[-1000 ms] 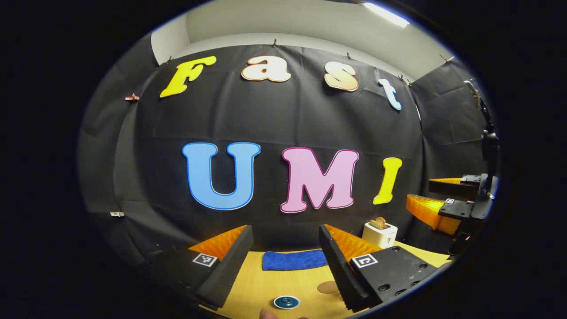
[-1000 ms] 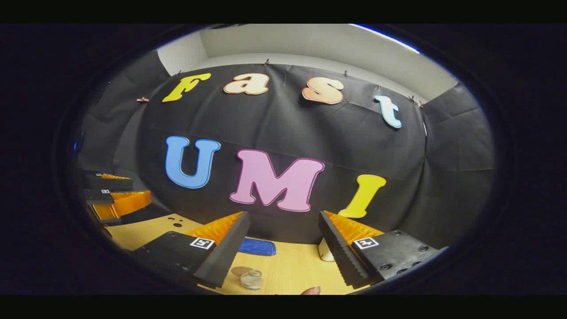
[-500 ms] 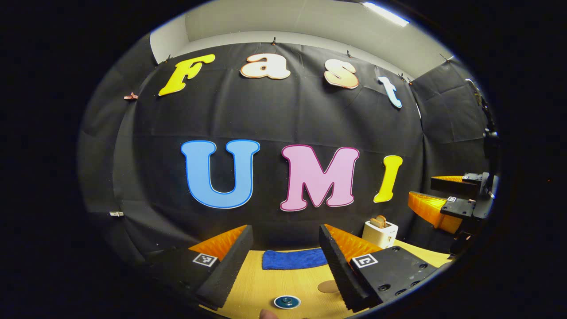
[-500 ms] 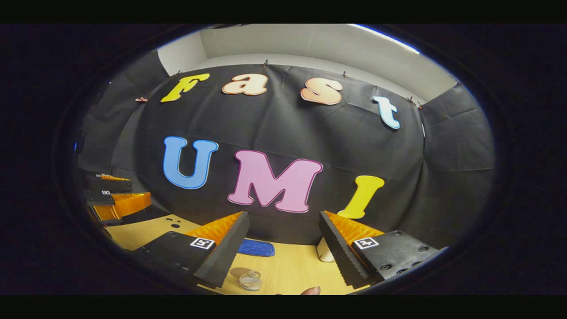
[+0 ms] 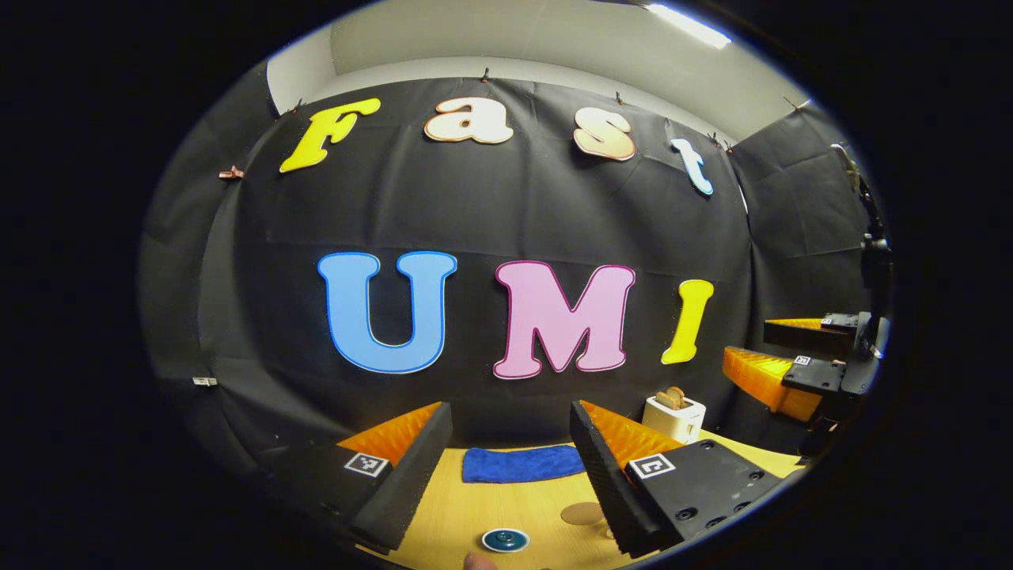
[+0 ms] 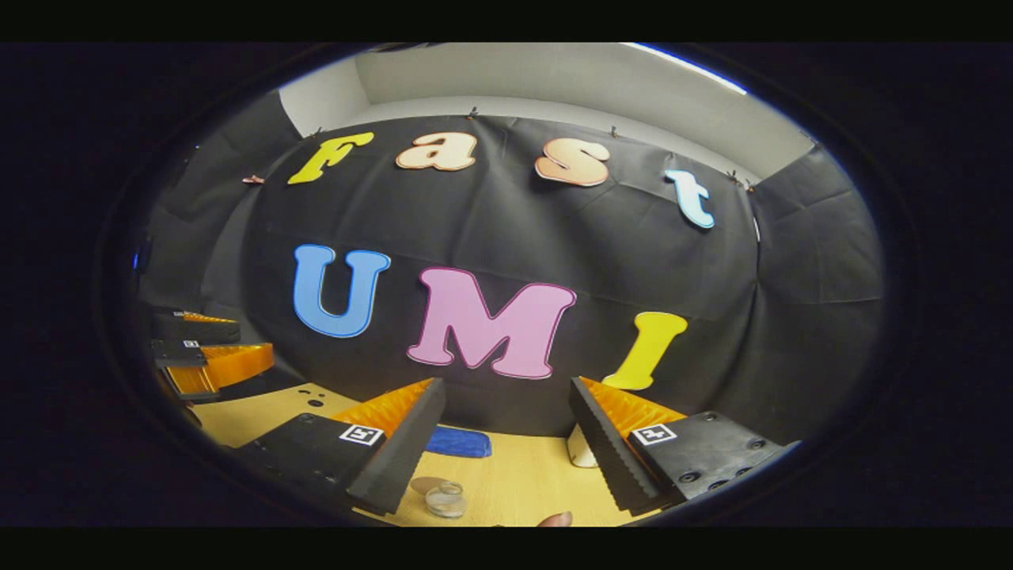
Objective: Open the teacup lid with one hand, grasp the water bottle and pour water into the teacup with the other hand; after pouring, place the water bottle on the coaster and then close the teacup lid.
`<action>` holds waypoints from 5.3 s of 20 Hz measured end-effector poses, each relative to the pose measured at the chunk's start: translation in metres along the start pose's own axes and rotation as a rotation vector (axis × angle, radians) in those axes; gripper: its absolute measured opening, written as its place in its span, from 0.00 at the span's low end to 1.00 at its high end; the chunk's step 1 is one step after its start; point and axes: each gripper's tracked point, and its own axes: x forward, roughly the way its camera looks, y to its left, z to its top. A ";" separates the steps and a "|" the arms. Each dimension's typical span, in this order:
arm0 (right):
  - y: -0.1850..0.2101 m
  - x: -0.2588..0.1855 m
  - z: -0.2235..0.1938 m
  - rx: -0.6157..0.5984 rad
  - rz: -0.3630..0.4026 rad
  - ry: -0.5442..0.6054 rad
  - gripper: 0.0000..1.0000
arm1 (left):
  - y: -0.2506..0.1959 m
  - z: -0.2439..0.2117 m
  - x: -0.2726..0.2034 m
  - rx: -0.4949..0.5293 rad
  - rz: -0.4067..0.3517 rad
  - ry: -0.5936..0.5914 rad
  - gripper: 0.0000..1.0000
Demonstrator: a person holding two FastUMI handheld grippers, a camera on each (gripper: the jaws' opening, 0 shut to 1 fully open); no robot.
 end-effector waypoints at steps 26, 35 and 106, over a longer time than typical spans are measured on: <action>0.068 -0.014 -0.261 0.005 0.146 0.296 0.98 | 0.009 -0.353 0.054 0.018 0.024 0.332 0.76; 0.077 -0.015 -0.297 0.027 0.153 0.335 0.98 | 0.008 -0.382 0.064 0.029 0.047 0.354 0.48; 0.134 0.121 -0.338 -1.564 0.365 0.055 0.74 | 0.111 -0.350 0.001 -0.020 0.236 0.324 0.32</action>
